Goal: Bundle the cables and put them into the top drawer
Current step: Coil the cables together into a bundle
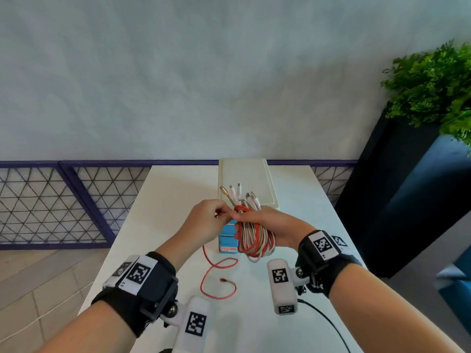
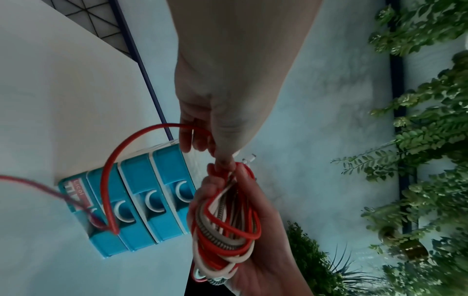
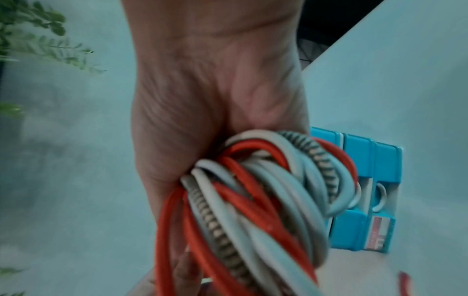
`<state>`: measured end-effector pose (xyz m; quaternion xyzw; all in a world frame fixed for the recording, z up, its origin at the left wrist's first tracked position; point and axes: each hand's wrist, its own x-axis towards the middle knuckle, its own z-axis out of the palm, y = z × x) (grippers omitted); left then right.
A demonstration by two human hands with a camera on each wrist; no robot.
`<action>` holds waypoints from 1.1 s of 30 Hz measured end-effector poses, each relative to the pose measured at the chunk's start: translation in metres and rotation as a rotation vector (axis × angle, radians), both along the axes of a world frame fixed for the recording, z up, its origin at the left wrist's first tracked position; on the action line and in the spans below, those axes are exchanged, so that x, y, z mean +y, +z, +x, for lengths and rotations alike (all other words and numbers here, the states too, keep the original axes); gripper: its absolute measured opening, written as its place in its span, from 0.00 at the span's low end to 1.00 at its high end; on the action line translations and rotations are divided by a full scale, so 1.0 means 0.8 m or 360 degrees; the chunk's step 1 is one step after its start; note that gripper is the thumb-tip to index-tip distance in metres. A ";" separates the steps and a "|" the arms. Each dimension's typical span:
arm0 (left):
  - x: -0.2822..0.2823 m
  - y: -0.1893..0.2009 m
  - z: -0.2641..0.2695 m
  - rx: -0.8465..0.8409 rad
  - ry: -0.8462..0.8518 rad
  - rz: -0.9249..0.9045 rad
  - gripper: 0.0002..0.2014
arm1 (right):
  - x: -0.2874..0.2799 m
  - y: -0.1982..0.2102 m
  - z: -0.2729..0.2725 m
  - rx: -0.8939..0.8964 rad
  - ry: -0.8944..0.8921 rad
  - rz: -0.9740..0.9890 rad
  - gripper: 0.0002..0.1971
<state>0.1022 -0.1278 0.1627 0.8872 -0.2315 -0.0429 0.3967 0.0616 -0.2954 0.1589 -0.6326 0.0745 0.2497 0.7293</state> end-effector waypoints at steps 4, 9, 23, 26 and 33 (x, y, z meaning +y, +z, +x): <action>0.007 -0.001 0.002 0.0273 0.0116 -0.0102 0.14 | -0.003 -0.010 0.007 -0.0142 -0.0236 -0.0133 0.05; 0.031 0.004 0.001 0.1512 0.0167 -0.0817 0.18 | -0.025 -0.007 0.018 -0.0259 -0.0560 -0.0121 0.09; -0.026 0.027 -0.023 0.1563 -0.0092 -0.0916 0.08 | -0.004 0.000 0.020 -0.0225 -0.0424 -0.0096 0.35; -0.035 0.027 -0.026 0.1528 -0.0071 -0.0867 0.09 | -0.004 0.005 0.016 -0.0171 -0.0286 -0.0002 0.32; -0.027 0.030 -0.028 0.1511 -0.0227 -0.0735 0.13 | -0.005 0.010 0.023 -0.0354 -0.0695 -0.0099 0.03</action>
